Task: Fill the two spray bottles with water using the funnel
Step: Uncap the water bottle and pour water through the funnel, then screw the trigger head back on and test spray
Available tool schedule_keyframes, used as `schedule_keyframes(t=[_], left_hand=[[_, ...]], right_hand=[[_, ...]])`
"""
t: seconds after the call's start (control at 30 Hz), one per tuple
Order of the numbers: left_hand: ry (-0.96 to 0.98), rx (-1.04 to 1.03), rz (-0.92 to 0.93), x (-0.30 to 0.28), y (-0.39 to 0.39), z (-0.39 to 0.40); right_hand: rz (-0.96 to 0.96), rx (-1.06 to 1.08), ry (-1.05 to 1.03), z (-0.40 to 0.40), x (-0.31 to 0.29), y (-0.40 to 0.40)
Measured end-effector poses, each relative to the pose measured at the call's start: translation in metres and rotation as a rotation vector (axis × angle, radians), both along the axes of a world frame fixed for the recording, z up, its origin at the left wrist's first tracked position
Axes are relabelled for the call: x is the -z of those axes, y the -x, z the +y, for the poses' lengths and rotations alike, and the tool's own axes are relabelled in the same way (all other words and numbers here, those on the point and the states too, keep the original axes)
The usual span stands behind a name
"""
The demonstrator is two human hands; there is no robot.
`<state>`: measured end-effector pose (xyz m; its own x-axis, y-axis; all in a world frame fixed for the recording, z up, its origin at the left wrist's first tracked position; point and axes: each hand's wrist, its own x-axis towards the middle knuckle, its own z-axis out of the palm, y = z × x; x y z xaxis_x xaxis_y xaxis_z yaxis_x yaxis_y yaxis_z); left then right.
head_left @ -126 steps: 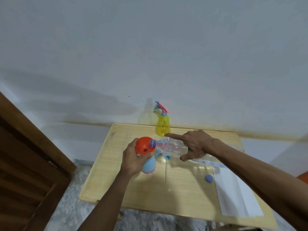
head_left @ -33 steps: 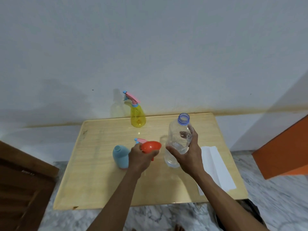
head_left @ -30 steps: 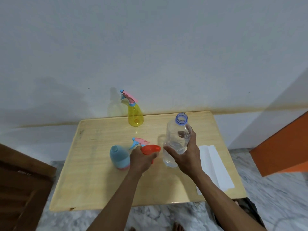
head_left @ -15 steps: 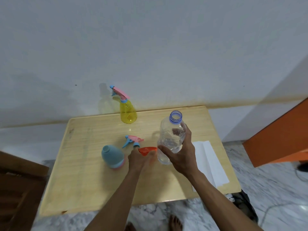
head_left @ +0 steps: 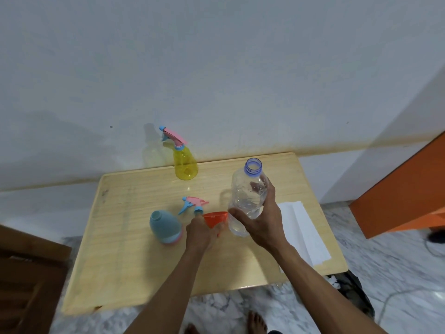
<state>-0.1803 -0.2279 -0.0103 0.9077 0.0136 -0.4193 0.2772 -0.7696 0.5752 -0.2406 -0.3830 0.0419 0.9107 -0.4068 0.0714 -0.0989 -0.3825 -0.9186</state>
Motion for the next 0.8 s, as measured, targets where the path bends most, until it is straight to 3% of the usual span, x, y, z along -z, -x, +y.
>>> schedule_keyframes(t=[0.17, 0.3, 0.43, 0.5, 0.63, 0.8], left_hand=[[-0.010, 0.100, -0.164, -0.031, 0.009, 0.014], [0.315, -0.028, -0.308, -0.068, 0.007, 0.040], [0.434, -0.112, -0.525, -0.099, -0.002, 0.089], [0.442, -0.191, -0.576, -0.101, -0.009, 0.120], [0.389, -0.265, -0.556, -0.077, -0.019, 0.174], [0.380, -0.073, -0.320, -0.016, -0.012, 0.199]], right_hand=[[0.014, 0.178, -0.063, 0.019, 0.003, 0.019], [0.004, 0.433, -0.080, 0.055, 0.021, 0.046], [0.106, 0.312, -0.132, 0.095, 0.031, 0.055], [0.155, 0.246, -0.056, 0.109, 0.027, 0.045], [0.237, 0.173, 0.168, 0.124, 0.010, 0.005], [0.407, 0.039, 0.502, 0.129, -0.001, -0.061]])
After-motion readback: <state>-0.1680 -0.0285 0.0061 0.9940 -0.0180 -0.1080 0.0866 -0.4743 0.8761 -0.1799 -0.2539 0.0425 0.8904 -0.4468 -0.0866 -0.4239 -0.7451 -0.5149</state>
